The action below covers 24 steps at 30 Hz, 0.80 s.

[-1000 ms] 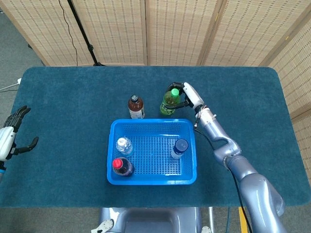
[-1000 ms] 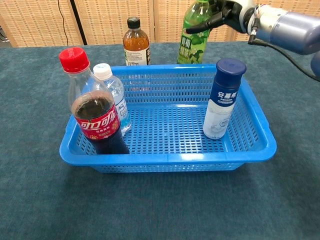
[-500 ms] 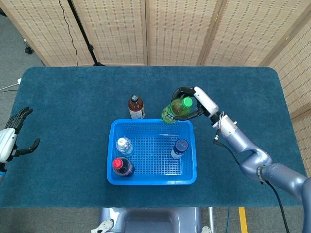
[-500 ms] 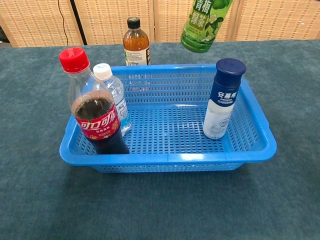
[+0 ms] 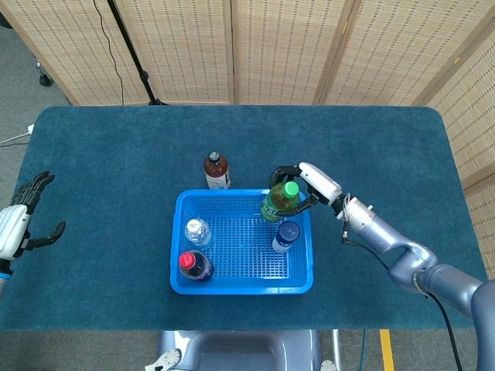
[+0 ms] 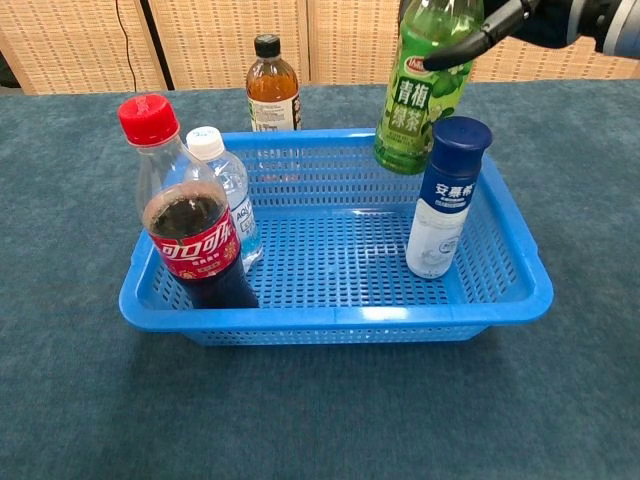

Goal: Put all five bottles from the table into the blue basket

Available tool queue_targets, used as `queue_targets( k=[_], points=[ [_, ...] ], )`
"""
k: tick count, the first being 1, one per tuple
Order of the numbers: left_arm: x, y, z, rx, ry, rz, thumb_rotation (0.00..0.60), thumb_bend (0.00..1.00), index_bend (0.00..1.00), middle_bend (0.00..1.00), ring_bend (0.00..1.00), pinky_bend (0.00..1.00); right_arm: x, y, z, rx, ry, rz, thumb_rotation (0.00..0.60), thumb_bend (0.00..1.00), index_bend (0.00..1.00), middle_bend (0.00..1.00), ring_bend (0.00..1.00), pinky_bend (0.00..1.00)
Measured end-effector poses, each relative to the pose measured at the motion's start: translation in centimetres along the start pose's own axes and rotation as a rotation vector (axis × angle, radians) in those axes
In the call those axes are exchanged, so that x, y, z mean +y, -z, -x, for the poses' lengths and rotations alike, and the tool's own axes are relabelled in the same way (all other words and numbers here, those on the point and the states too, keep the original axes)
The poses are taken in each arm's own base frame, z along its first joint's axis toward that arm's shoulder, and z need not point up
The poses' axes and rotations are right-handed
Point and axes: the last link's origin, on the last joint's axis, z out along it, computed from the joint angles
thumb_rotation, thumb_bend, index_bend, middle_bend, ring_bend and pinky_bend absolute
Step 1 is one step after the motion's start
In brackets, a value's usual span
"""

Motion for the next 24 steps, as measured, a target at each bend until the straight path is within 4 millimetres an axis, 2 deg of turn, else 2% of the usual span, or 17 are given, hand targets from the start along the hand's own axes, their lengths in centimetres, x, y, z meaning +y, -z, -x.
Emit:
queue_targets(
  k=[4, 9, 11, 13, 16, 19, 24],
  points=[
    [0.0, -0.1, 0.1, -0.008, -0.003, -0.001, 0.6, 0.37, 0.0, 0.0, 0.0, 0.0, 0.7, -0.1, 0.7, -0.019, 0.022, 0.01, 0.6, 0.35, 0.56, 0.6, 0.53, 0.58],
    [0.0, -0.1, 0.2, -0.008, -0.004, 0.001, 0.6, 0.37, 0.0, 0.0, 0.0, 0.0, 1.5, 0.2, 1.2, -0.039, 0.096, -0.002, 0.6, 0.19, 0.42, 0.41, 0.37, 0.54],
    [0.0, -0.1, 0.2, -0.008, -0.003, 0.0, 0.6, 0.37, 0.0, 0.0, 0.0, 0.0, 2.0, 0.5, 1.4, -0.048, 0.126, -0.003, 0.6, 0.14, 0.34, 0.3, 0.28, 0.49],
    [0.1, -0.1, 0.2, -0.008, -0.001, 0.003, 0.6, 0.37, 0.0, 0.0, 0.0, 0.0, 2.4, 0.8, 1.6, -0.062, 0.153, 0.003, 0.6, 0.1, 0.19, 0.14, 0.13, 0.36],
    [0.1, -0.1, 0.2, -0.009, 0.002, 0.007, 0.6, 0.37, 0.0, 0.0, 0.0, 0.0, 2.8, 1.4, 1.7, -0.079, 0.187, 0.011, 0.6, 0.06, 0.04, 0.01, 0.01, 0.19],
    [0.1, -0.1, 0.1, -0.011, 0.007, 0.012, 0.6, 0.37, 0.0, 0.0, 0.0, 0.0, 2.6, 2.0, 1.6, -0.077, 0.213, 0.013, 0.6, 0.03, 0.0, 0.0, 0.0, 0.11],
    [0.2, -0.1, 0.1, -0.011, 0.021, 0.022, 0.6, 0.37, 0.0, 0.0, 0.0, 0.0, 1.8, 2.9, 1.4, -0.058, 0.234, 0.015, 0.6, 0.02, 0.0, 0.0, 0.0, 0.09]
  ],
)
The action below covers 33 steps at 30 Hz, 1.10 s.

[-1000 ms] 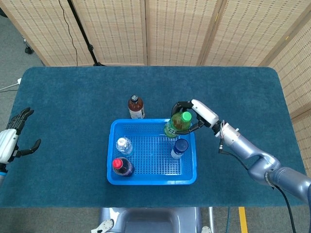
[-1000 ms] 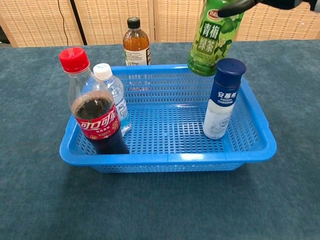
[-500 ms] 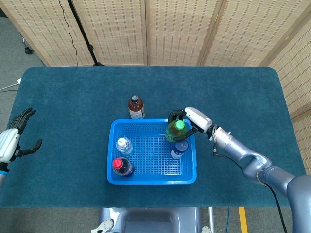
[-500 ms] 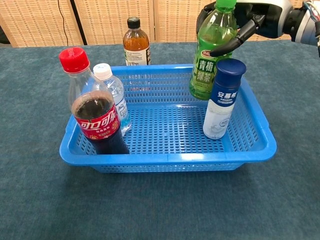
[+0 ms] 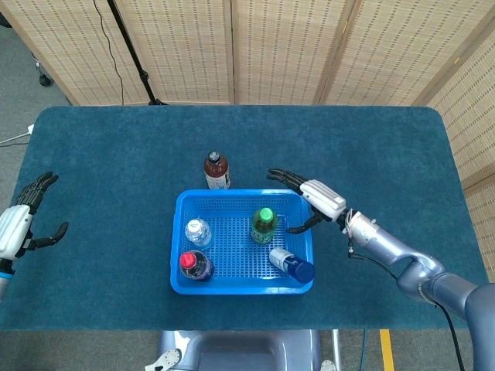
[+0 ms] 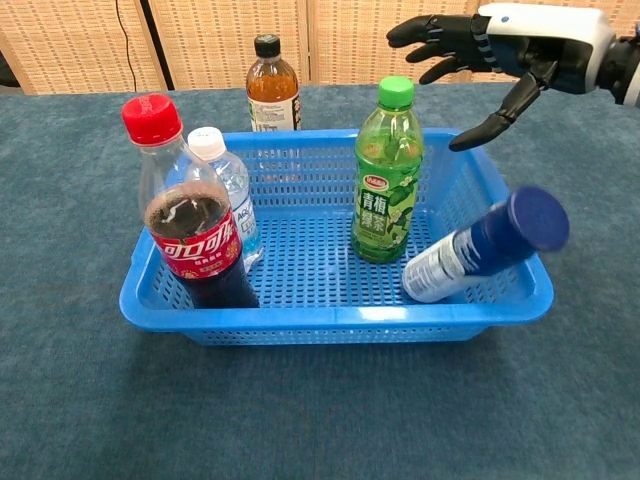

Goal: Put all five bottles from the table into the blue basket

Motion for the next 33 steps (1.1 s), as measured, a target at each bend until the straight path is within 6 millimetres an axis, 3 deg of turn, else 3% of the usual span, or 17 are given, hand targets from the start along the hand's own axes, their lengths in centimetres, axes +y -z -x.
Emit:
queue_targets(
  k=[10, 14, 17, 21, 26, 33],
  points=[
    [0.4, -2.0, -0.4, -0.003, 0.129, 0.068, 0.6, 0.37, 0.0, 0.0, 0.0, 0.0, -2.1, 4.0, -4.1, 0.147, 0.191, 0.041, 0.6, 0.0, 0.0, 0.0, 0.0, 0.07],
    [1.0, -4.3, -0.2, -0.023, 0.179, 0.113, 0.6, 0.37, 0.0, 0.0, 0.0, 0.0, -1.7, 7.7, -6.4, 0.251, 0.312, 0.147, 0.6, 0.0, 0.0, 0.0, 0.0, 0.01],
    [1.7, -6.0, 0.1, -0.046, 0.217, 0.146, 0.6, 0.37, 0.0, 0.0, 0.0, 0.0, -0.8, 11.0, -6.9, 0.313, 0.348, 0.225, 0.6, 0.0, 0.0, 0.0, 0.0, 0.0],
    [3.2, -8.5, 0.7, -0.081, 0.254, 0.202, 0.6, 0.34, 0.0, 0.0, 0.0, 0.0, 0.0, 15.0, -6.4, 0.361, 0.355, 0.294, 0.6, 0.0, 0.0, 0.0, 0.0, 0.0],
    [4.3, -11.1, 1.7, -0.136, 0.243, 0.211, 0.6, 0.21, 0.0, 0.0, 0.0, 0.0, 0.5, 19.0, -4.3, 0.387, 0.347, 0.357, 0.6, 0.0, 0.0, 0.0, 0.0, 0.0],
    [5.6, -14.5, 3.2, -0.2, 0.177, 0.173, 0.6, 0.19, 0.0, 0.0, 0.0, 0.0, 0.3, 20.8, -2.6, 0.444, 0.356, 0.384, 0.6, 0.0, 0.0, 0.0, 0.0, 0.0]
  ],
)
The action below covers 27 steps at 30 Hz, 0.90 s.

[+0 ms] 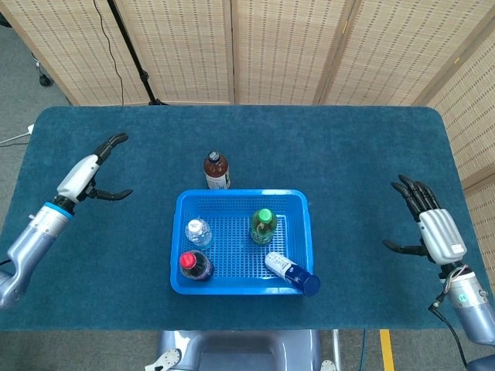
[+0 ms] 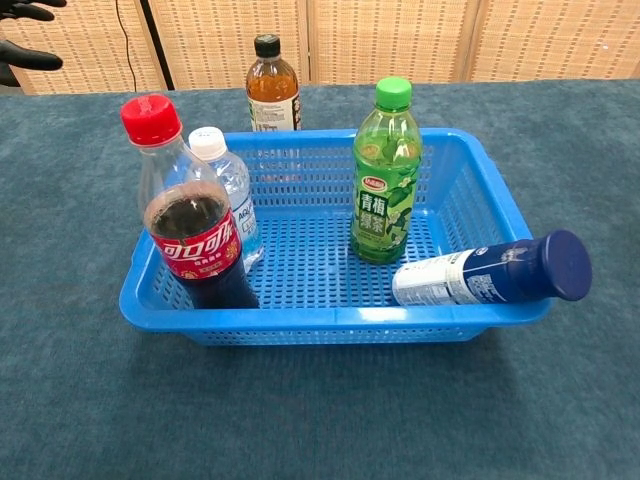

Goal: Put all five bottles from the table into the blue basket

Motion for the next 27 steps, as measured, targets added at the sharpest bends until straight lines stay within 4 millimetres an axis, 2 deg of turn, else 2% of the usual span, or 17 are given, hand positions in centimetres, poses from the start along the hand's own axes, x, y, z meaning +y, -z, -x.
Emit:
queue_targets(
  k=[11, 21, 27],
  points=[
    [1.8, -5.6, 3.4, -0.069, -0.022, -0.028, 0.6, 0.19, 0.0, 0.0, 0.0, 0.0, 0.5, 0.5, 0.2, 0.029, 0.008, 0.003, 0.6, 0.0, 0.0, 0.0, 0.0, 0.0],
    [3.3, -9.9, 8.5, -0.125, 0.03, -0.041, 0.6, 0.19, 0.0, 0.0, 0.0, 0.0, 0.8, 0.0, 0.5, 0.011, -0.006, 0.003, 0.6, 0.0, 0.0, 0.0, 0.0, 0.0],
    [4.0, -12.1, 10.4, -0.126, 0.074, -0.051, 0.6, 0.19, 0.0, 0.0, 0.0, 0.0, 0.9, -0.1, 0.6, 0.008, -0.01, 0.006, 0.6, 0.0, 0.0, 0.0, 0.0, 0.0]
  ],
)
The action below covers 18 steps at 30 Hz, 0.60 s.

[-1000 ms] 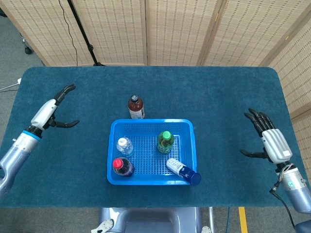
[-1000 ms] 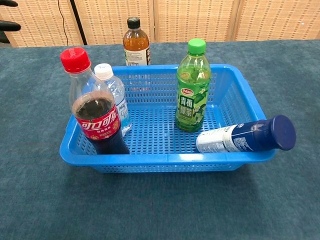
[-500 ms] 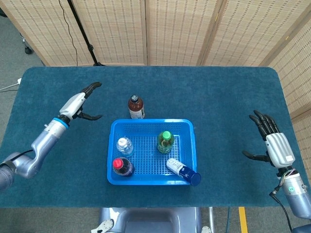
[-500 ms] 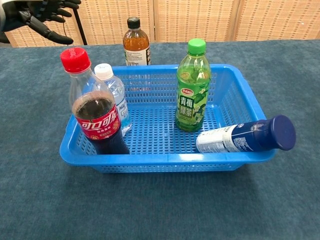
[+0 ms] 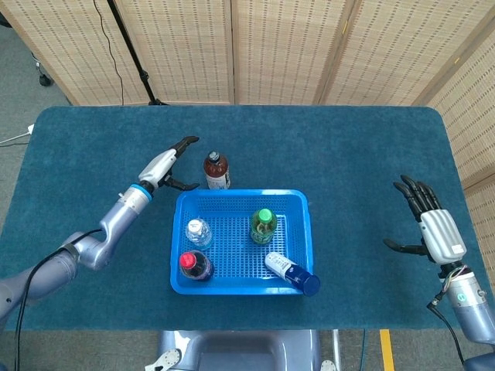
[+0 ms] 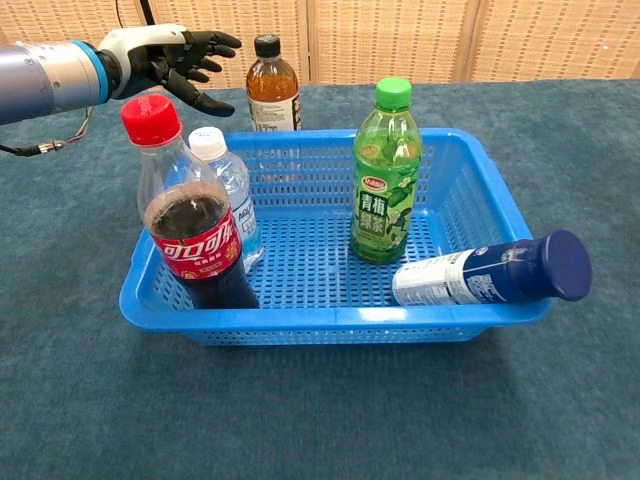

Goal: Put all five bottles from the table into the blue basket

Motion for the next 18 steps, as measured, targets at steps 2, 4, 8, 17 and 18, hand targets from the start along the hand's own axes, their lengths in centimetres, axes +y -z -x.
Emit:
queue_targets(
  k=[2, 4, 8, 17, 18],
  points=[
    [0.1, -0.6, 0.3, 0.005, 0.019, -0.005, 0.6, 0.19, 0.0, 0.0, 0.0, 0.0, 0.0, 0.0, 0.1, -0.002, -0.001, 0.001, 0.6, 0.0, 0.0, 0.0, 0.0, 0.0],
    [0.2, -1.2, 0.6, 0.01, 0.038, -0.011, 0.6, 0.19, 0.0, 0.0, 0.0, 0.0, 0.0, -0.1, 0.1, -0.004, -0.002, 0.001, 0.6, 0.0, 0.0, 0.0, 0.0, 0.0],
    [0.5, -2.4, 1.9, -0.016, 0.07, -0.029, 0.6, 0.24, 0.0, 0.0, 0.0, 0.0, 0.0, -0.1, 0.2, -0.005, -0.003, 0.001, 0.6, 0.0, 0.0, 0.0, 0.0, 0.0],
    [0.9, -4.5, 4.6, -0.065, 0.101, -0.077, 0.6, 0.52, 0.16, 0.14, 0.1, 0.28, -0.2, -0.2, 0.2, -0.005, -0.012, -0.005, 0.6, 0.0, 0.0, 0.0, 0.0, 0.0],
    [0.9, -4.7, 4.8, -0.056, 0.102, -0.074, 0.6, 0.53, 0.26, 0.23, 0.18, 0.34, -0.2, -0.2, 0.2, -0.005, -0.014, -0.005, 0.6, 0.0, 0.0, 0.0, 0.0, 0.0]
  ],
)
